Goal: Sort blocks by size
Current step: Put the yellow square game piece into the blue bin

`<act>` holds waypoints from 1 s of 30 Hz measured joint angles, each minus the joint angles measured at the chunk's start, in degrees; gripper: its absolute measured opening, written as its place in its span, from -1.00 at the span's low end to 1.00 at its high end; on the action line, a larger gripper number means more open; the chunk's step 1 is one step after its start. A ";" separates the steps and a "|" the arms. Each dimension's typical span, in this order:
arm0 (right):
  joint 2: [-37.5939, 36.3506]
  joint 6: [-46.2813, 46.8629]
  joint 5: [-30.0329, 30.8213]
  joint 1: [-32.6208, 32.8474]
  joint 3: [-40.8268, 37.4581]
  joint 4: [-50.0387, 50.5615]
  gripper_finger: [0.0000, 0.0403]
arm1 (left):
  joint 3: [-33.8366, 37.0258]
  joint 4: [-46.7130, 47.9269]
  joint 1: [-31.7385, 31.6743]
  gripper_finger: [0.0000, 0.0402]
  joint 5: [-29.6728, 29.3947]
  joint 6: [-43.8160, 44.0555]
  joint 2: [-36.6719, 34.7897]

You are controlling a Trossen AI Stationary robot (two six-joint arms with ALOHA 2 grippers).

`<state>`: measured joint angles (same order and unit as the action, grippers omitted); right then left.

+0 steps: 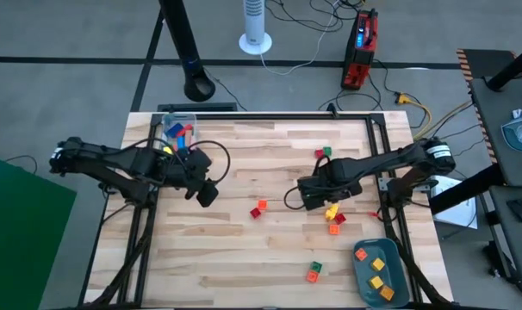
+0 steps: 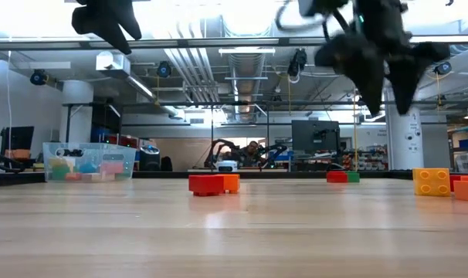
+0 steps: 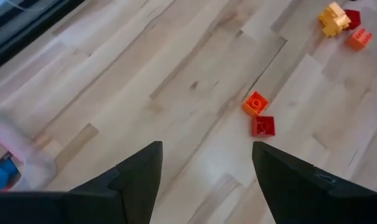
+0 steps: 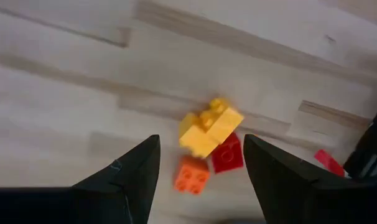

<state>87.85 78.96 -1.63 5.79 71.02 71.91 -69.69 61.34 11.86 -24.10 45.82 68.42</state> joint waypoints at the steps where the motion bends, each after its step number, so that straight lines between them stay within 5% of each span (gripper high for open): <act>1: -0.38 0.39 -0.16 -0.39 -2.11 -1.24 0.09 | 0.00 -0.04 0.00 0.17 0.00 -0.60 -0.14; 15: -8.50 8.61 -3.51 -2.80 -24.11 -22.32 0.07 | 0.00 -0.44 0.00 0.17 -0.46 -1.68 -0.56; 30: -6.48 9.31 -3.91 -2.72 -27.42 -26.68 0.00 | 0.00 -1.24 0.00 0.17 -0.93 -1.82 -0.57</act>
<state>81.37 88.27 -5.53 3.07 43.59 45.22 -69.69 60.10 11.86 -25.02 44.00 67.85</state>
